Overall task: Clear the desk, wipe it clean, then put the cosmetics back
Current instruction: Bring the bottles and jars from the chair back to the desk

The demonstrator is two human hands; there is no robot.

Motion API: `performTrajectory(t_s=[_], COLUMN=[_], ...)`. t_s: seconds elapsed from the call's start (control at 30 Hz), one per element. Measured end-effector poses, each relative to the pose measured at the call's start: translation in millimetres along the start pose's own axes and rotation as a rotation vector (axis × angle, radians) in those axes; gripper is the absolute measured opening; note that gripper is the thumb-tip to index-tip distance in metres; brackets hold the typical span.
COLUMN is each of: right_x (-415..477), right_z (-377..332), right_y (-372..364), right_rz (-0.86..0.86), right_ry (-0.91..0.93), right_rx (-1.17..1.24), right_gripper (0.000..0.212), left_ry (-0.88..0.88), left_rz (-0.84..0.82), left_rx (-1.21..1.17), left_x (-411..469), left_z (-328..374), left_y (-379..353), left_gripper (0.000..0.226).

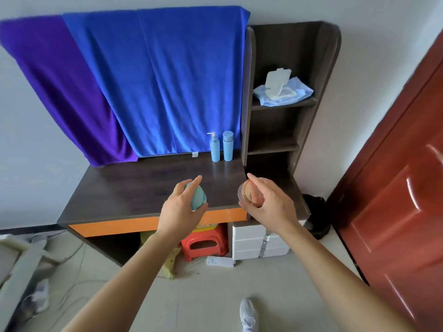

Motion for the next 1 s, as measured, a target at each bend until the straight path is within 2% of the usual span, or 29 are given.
performTrajectory(t_s=[0.2,0.37,0.57,0.83,1.0], right_x=[113,181,222,239,251], right_z=[25,19,-4,-16,-22], right_y=[-39,-86,-174,-283,-327], right_rz=[-0.053,-0.131,-0.291,-0.452,-0.517], right_ry=[0.008,0.01,0.023,-0.194,-0.24], right_rx=[0.001,-0.006,-0.029,-0.059,-0.083], right_gripper=[0.081,0.08,0.08,0.082,0.08], left_ry=[0.12,0.216,0.265,0.322,0.337], left_rz=[0.016,0.037,-0.097,-0.363,-0.439], left_rx=[0.027,0.017,0.008,0.016,0.018], left_x=[106,150,191,239,266], left_z=[-41,-89,-165,-273,-309], left_y=[-6,-5,-20,-61,-81], left_gripper=[0.071,0.068,0.068,0.068,0.069])
Point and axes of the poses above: each hand's wrist, its own x-axis towards the middle knuckle, its own y-axis out of the back of the hand, z = x × y, the point moved 9 cm from there along x, towards the middle knuckle, and after that the axes turned 15 degrees about -x, right-handed, at the moved point
